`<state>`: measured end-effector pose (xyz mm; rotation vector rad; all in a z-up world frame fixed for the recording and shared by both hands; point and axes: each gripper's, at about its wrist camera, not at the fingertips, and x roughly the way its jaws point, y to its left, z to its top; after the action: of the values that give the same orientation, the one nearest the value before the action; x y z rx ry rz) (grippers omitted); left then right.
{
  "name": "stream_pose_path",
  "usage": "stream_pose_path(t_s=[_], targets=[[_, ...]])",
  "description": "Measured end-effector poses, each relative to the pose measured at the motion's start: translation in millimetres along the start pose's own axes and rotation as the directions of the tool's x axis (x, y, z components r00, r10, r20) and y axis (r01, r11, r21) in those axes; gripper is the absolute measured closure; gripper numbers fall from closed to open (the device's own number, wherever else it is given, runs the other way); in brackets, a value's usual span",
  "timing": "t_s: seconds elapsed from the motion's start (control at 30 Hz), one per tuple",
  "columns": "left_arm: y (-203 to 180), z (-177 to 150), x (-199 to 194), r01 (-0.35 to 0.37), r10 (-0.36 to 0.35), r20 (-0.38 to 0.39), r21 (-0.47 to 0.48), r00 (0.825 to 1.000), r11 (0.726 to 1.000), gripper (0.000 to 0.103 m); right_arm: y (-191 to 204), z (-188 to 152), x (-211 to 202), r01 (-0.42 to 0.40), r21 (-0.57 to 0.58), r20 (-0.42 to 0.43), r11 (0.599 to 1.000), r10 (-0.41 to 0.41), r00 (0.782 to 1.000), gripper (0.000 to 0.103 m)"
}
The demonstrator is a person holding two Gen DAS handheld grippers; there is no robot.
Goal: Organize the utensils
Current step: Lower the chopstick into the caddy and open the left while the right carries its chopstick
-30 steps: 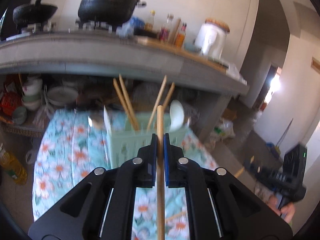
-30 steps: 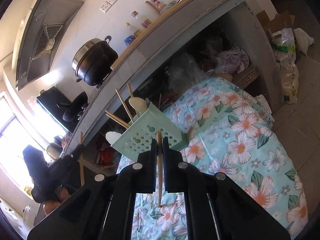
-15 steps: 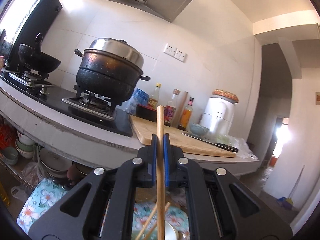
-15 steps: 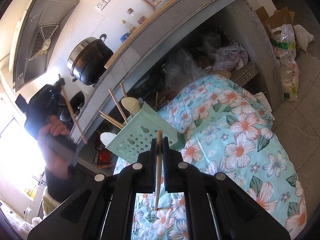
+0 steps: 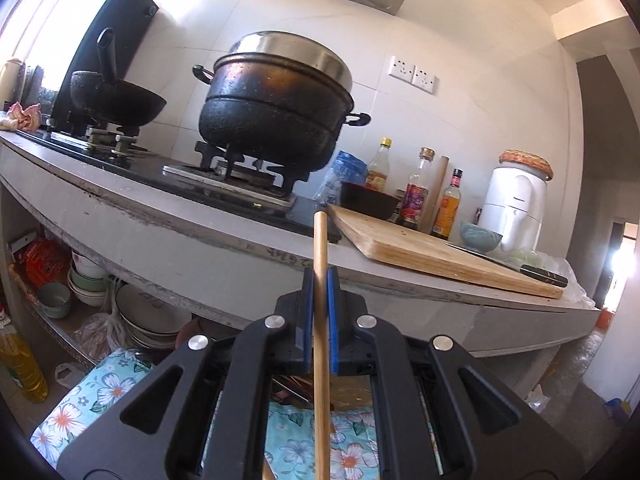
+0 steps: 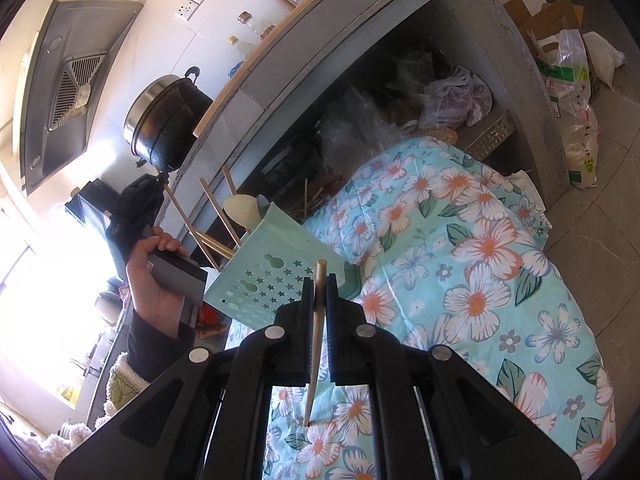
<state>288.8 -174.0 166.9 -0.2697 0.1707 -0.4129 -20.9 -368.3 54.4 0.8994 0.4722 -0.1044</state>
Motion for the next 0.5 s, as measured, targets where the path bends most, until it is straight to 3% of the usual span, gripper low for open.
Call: stream_pose_path(t_s=[0.2, 0.5], targets=[[0, 4, 4, 0.005, -0.005, -0.008, 0.0, 1.0, 1.0, 0.098, -3, 2, 2, -0.005, 0.009, -0.004, 1.0, 0.005, 1.0, 0.097], [18, -19, -10, 0.016, -0.018, -0.111, -0.021, 0.994, 1.0, 0.098, -7, 2, -1, 0.001, 0.024, -0.004, 1.0, -0.001, 1.0, 0.097]])
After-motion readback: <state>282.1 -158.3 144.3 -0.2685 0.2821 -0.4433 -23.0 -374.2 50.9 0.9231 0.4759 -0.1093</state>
